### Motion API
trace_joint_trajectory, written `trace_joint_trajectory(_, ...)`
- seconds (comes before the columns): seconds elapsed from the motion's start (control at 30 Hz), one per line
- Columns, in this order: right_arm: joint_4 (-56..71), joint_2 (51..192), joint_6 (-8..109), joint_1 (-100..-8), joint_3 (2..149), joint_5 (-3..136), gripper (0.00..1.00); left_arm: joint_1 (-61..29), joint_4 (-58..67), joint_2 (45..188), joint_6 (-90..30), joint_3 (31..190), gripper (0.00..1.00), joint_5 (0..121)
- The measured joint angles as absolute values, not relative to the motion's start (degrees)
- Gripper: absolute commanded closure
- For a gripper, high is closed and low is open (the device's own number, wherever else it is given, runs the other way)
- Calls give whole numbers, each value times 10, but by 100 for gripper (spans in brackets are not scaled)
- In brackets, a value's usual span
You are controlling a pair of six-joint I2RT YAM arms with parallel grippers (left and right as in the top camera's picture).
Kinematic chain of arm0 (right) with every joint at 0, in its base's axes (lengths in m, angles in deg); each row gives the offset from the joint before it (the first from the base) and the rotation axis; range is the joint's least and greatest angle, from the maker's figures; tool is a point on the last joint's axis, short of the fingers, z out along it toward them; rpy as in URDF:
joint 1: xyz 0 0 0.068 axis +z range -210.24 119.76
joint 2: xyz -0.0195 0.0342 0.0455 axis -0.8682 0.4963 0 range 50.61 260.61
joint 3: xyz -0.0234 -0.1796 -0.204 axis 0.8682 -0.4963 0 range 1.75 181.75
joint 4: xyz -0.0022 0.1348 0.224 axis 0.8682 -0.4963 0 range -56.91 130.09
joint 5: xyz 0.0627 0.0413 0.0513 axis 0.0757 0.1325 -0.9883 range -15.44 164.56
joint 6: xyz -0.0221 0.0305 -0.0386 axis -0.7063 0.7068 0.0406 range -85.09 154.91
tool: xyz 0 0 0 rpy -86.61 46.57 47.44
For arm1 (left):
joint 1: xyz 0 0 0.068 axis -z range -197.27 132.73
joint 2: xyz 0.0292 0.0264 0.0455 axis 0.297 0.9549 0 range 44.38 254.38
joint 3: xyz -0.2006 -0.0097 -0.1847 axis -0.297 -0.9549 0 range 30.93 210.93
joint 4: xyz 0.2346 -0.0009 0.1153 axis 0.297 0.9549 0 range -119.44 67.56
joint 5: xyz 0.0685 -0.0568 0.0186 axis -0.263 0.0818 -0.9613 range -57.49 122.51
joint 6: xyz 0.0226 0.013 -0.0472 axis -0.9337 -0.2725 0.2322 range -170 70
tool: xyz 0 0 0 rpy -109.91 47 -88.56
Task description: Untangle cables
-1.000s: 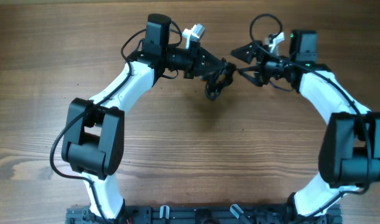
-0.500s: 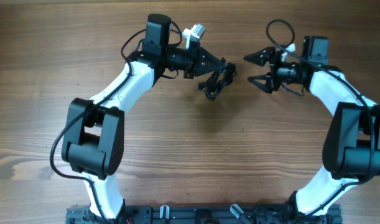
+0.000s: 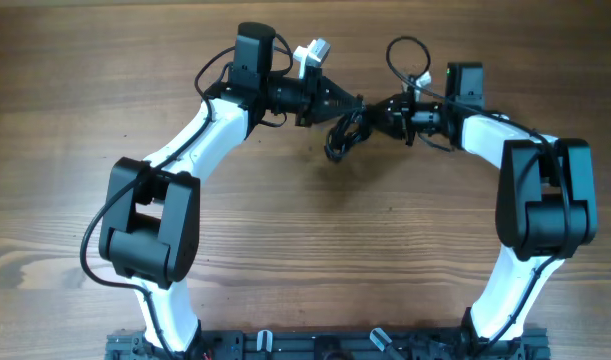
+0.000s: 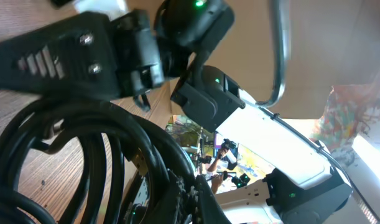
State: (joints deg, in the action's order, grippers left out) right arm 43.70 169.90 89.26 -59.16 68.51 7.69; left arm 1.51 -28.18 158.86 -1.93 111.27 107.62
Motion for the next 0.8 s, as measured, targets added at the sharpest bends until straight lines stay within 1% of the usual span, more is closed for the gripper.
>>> trace_joint_trajectory(0.07,502,1699,903,-604,685,51,95,15,-282,1589,-19,1113,96,1076)
trace_joint_trajectory(0.2,508,1695,896,-628,685,33,95,15,-282,1589,-29,1113,96,1072)
trace_joint_trajectory(0.3,458,1664,860,-629,685,43,95,15,-280,1589,-32,1113,96,1054)
trace_joint_trajectory(0.47,272,1496,754,-627,686,147,95,16,-242,1589,-34,1113,96,995)
trace_joint_trajectory(0.63,251,1396,702,-603,686,198,95,35,-235,1589,-50,1113,96,969)
trace_joint_trajectory(0.8,241,1393,704,-530,686,232,95,70,-239,1589,-61,1113,96,962)
